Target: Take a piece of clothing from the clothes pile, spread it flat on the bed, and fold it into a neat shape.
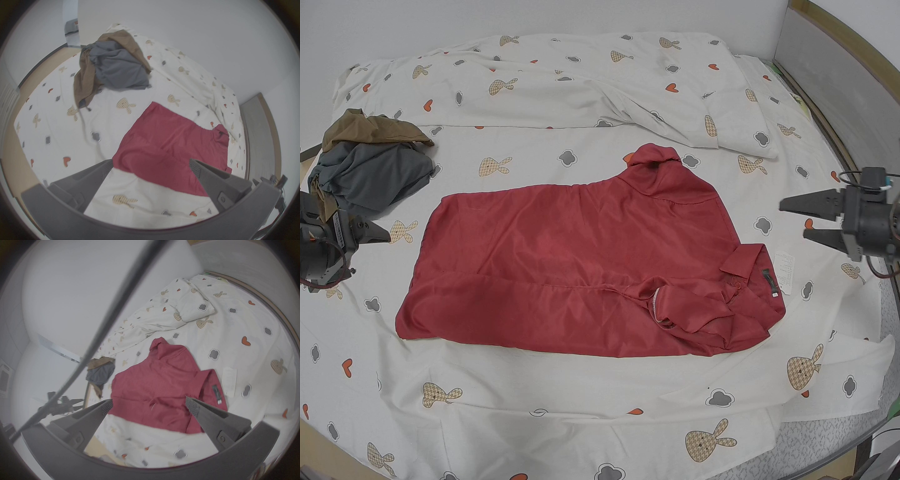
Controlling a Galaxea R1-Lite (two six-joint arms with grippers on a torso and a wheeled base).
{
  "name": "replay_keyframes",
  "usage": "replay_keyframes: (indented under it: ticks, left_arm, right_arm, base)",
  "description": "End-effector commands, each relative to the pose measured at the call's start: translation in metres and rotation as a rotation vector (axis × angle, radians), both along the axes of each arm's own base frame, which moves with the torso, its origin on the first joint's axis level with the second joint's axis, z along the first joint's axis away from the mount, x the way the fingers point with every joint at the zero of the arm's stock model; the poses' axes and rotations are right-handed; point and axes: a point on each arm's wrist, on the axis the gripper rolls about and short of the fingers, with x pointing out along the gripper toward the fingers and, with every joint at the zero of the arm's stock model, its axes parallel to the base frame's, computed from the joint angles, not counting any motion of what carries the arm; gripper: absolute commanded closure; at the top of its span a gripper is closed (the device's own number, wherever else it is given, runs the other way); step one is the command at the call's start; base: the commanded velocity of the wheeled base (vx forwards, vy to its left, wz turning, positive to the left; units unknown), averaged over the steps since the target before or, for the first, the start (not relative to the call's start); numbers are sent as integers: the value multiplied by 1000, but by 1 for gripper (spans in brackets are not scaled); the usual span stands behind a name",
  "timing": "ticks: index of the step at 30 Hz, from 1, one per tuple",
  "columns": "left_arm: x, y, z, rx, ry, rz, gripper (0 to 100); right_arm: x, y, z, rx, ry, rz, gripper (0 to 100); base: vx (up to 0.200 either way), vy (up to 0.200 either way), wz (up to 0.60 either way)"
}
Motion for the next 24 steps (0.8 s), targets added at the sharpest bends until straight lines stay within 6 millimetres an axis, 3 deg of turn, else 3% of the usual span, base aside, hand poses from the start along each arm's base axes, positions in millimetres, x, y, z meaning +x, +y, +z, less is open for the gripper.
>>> replay_keyframes:
  ticks: [1, 9, 14, 24]
  left_arm:
    - [37, -13, -29, 49, -82, -96, 0]
    - [78, -15, -30, 52, -144, -100, 0]
    - [92, -16, -28, 71, -148, -112, 0]
    - [140, -27, -38, 532, -158, -402, 0]
  right_arm:
    - [131, 55, -71, -155, 18, -60, 0]
    - [137, 64, -52, -160, -63, -42, 0]
    - [135, 64, -48, -194, -96, -47, 0]
    - [117, 86, -48, -247, -112, -70, 0]
  base:
    - [0, 0, 0]
    - [0, 0, 0]
    - [0, 0, 0]
    - [0, 0, 0]
